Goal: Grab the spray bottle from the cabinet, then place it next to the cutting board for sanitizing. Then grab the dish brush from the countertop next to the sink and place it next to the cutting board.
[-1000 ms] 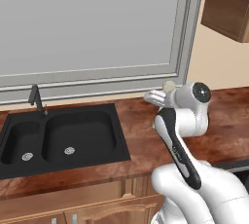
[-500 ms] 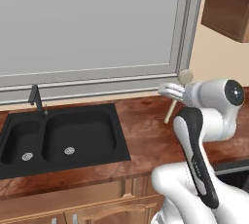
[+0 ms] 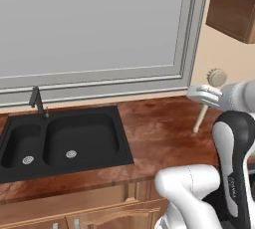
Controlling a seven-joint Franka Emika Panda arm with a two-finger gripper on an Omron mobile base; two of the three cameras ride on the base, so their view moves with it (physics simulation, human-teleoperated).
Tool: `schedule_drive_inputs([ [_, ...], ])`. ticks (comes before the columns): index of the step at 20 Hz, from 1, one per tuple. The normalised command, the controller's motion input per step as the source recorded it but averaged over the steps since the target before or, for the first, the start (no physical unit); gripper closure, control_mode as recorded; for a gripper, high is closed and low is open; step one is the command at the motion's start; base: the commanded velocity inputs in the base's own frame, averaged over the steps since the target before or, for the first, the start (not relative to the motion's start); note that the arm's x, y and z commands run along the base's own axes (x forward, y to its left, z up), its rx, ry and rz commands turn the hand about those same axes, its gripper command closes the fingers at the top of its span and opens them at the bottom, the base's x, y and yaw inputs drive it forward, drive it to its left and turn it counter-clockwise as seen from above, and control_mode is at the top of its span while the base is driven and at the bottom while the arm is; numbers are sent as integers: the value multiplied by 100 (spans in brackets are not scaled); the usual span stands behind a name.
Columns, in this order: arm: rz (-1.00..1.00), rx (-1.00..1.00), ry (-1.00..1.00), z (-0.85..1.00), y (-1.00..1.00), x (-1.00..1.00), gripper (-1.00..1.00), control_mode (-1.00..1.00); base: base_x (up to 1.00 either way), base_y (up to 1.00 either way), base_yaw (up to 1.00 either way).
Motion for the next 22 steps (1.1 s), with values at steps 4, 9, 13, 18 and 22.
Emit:
schedule_drive_inputs([
  [4,0,0,-9,0,-23,-91,100,-100,0,0,0],
  [9,0,0,-2,0,-5,-20,100,100,-76,-51,0],
  [13,0,0,0,0,0,0,100,100,-31,-100,0],
  [18,0,0,0,0,0,0,100,100,-18,-100,0],
  [22,0,0,0,0,0,0,100,100,-22,-100,0],
])
